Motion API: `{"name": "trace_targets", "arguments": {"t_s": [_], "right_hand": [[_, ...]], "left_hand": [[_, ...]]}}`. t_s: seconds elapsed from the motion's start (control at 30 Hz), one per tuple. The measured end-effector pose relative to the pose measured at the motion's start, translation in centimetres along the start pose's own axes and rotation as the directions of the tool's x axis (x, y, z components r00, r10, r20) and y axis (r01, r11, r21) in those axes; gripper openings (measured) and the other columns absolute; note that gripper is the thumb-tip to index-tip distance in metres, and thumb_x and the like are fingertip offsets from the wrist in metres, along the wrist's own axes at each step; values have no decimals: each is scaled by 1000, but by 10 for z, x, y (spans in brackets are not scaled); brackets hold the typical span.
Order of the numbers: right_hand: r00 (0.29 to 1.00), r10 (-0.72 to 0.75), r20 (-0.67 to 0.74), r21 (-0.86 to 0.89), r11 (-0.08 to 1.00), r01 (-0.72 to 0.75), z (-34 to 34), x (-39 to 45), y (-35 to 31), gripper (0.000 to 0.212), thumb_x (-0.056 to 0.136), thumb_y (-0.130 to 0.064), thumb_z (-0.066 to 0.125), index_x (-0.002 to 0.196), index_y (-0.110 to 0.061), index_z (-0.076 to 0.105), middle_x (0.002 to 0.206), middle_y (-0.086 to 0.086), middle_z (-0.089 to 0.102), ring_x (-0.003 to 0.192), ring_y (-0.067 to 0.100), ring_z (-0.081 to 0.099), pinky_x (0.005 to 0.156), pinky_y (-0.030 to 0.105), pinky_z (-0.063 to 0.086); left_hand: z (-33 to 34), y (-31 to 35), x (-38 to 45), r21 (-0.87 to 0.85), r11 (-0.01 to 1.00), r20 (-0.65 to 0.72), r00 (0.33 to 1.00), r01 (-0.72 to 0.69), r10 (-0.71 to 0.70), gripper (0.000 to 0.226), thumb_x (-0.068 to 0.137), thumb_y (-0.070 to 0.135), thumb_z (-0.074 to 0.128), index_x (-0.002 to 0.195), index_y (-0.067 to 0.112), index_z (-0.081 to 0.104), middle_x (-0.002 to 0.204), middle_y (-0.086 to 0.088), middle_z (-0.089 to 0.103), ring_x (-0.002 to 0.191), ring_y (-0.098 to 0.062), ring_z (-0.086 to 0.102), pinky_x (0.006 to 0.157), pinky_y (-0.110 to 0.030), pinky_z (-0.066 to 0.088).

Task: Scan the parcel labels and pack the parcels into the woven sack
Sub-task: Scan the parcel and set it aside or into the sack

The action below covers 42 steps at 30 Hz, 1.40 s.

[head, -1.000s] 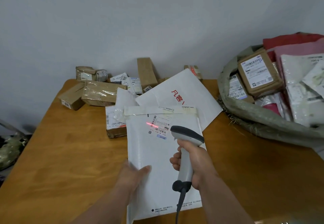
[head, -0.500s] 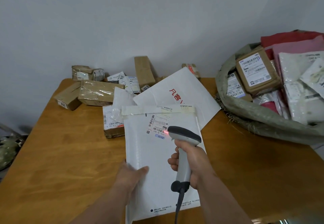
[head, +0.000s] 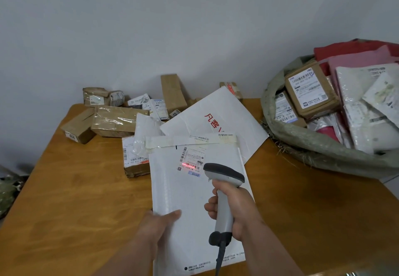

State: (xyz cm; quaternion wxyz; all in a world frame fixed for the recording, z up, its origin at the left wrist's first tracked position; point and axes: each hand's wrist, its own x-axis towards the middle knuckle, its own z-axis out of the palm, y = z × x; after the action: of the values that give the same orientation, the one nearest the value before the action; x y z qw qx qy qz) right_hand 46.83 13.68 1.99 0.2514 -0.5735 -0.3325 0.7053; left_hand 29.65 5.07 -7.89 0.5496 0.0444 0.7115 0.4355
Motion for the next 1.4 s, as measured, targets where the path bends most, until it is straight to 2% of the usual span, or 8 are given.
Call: {"name": "trace_targets", "arguments": {"t_s": [0.1, 0.23, 0.3, 0.4, 0.67, 0.8, 0.93, 1.4], "right_hand": [[1000, 0, -4, 15, 1000, 1, -2, 0, 2, 29, 88, -24, 74, 100, 0, 67, 68, 14, 69, 61, 26, 71, 57, 32, 59], [1000, -15, -15, 13, 1000, 15, -6, 0, 4, 26, 87, -24, 75, 99, -2, 68, 68, 13, 70, 64, 26, 73, 59, 33, 59], [999, -35, -27, 11, 999, 35, -9, -1, 3, 24, 86, -25, 76, 97, -5, 69, 67, 11, 71, 64, 26, 73, 59, 32, 58], [995, -89, -39, 19, 996, 90, -13, -3, -6, 21, 85, -24, 77, 95, -7, 70, 65, 9, 71, 64, 25, 73, 59, 31, 57], [955, -292, -53, 34, 955, 294, -43, -18, -67, 20, 85, -22, 77, 91, -4, 70, 62, 3, 68, 55, 14, 69, 51, 25, 54], [918, -383, -104, 46, 920, 389, -87, -26, -92, 18, 84, -21, 77, 91, -7, 69, 62, 2, 69, 56, 15, 70, 52, 25, 55], [889, -422, -180, 33, 900, 434, -145, -27, -109, 18, 85, -24, 78, 93, -10, 70, 62, -1, 71, 58, 11, 70, 53, 21, 52], [672, -463, -578, 24, 814, 580, -312, -28, -156, 23, 86, -25, 77, 102, -13, 67, 85, 6, 74, 80, 20, 70, 69, 32, 54]], "left_hand": [[0, -1, 2, -34, 999, -2, 1000, -1, 0, 47, 69, 14, 90, 101, 12, 55, 97, -11, 69, 83, -29, 66, 61, -34, 50], [3, 4, -2, -106, 994, 68, 998, 6, 2, 66, 59, 12, 93, 115, 3, 60, 95, -20, 75, 86, -41, 73, 84, -53, 58], [2, 8, -5, -159, 987, 61, 998, -19, 29, 72, 51, 11, 93, 114, 2, 60, 90, -20, 76, 80, -41, 74, 77, -52, 59], [-3, 15, -13, -232, 967, -1, 994, -106, 108, 76, 48, 10, 92, 116, 5, 59, 92, -19, 76, 80, -41, 74, 68, -47, 59], [20, 76, -62, -351, 834, -165, 905, -425, 392, 63, 59, 12, 87, 118, 13, 64, 109, -12, 73, 99, -39, 67, 95, -56, 51], [69, 104, -85, -378, 739, -226, 830, -557, 510, 48, 71, 12, 84, 114, 20, 65, 106, -5, 73, 95, -31, 68, 75, -37, 53], [137, 127, -106, -355, 691, -219, 774, -630, 594, 40, 75, 23, 84, 110, 24, 64, 104, 5, 71, 98, -26, 65, 85, -43, 52], [379, 192, -140, -341, 634, 100, 644, -694, 758, 39, 75, 34, 85, 106, 33, 61, 92, 17, 71, 79, -3, 69, 62, -19, 53]]}}
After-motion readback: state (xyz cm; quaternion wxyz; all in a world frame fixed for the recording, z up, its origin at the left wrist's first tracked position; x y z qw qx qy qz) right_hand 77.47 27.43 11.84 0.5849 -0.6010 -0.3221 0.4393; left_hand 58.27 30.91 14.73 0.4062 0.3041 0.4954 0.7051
